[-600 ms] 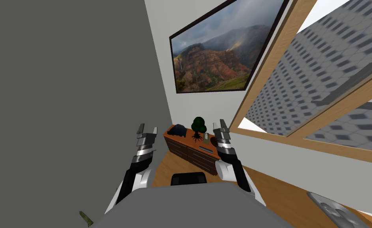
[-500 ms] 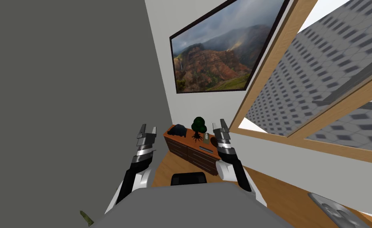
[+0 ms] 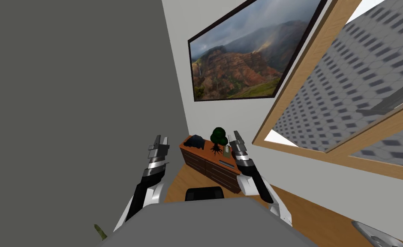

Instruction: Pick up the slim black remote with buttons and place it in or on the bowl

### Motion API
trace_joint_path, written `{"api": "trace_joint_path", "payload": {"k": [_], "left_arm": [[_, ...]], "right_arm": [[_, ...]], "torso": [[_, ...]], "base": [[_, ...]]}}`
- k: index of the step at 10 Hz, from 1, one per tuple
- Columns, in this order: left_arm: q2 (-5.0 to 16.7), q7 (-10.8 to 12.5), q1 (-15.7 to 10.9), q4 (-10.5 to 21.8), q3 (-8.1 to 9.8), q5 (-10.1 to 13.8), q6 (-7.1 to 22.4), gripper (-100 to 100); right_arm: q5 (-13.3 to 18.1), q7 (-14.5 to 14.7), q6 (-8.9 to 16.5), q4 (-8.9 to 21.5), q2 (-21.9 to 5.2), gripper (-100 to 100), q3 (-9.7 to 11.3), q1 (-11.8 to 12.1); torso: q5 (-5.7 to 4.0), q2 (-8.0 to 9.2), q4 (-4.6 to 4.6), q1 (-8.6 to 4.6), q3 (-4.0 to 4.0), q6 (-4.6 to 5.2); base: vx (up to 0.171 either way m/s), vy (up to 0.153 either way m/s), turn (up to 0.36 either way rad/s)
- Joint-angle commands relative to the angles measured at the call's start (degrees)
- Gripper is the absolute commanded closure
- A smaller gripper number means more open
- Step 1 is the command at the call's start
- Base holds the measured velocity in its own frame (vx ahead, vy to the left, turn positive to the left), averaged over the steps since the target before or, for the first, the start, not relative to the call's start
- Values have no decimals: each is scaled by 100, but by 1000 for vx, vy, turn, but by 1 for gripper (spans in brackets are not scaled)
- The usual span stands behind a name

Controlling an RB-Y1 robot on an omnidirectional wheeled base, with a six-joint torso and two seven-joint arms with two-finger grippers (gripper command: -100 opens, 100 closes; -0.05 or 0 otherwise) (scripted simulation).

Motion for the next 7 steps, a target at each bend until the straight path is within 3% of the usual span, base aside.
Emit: {"api": "trace_joint_path", "payload": {"k": [1, 4, 7], "left_arm": [[0, 0, 0, 0, 0, 0, 0, 0], [0, 0, 0, 0, 0, 0, 0, 0], [0, 0, 0, 0, 0, 0, 0, 0]], "right_arm": [[14, -100, -51, 286, -286, -100, -21, -110], [88, -258, -100, 835, -800, -100, -5, -326], [126, -302, -118, 1163, -1012, -100, 16, -404]], "torso": [[0, 0, 0, 0, 0, 0], [0, -1, -1, 0, -1, 0], [-2, 7, 1, -10, 3, 1]], "base": [[44, 59, 100], [49, 66, 117], [29, 34, 70]]}}
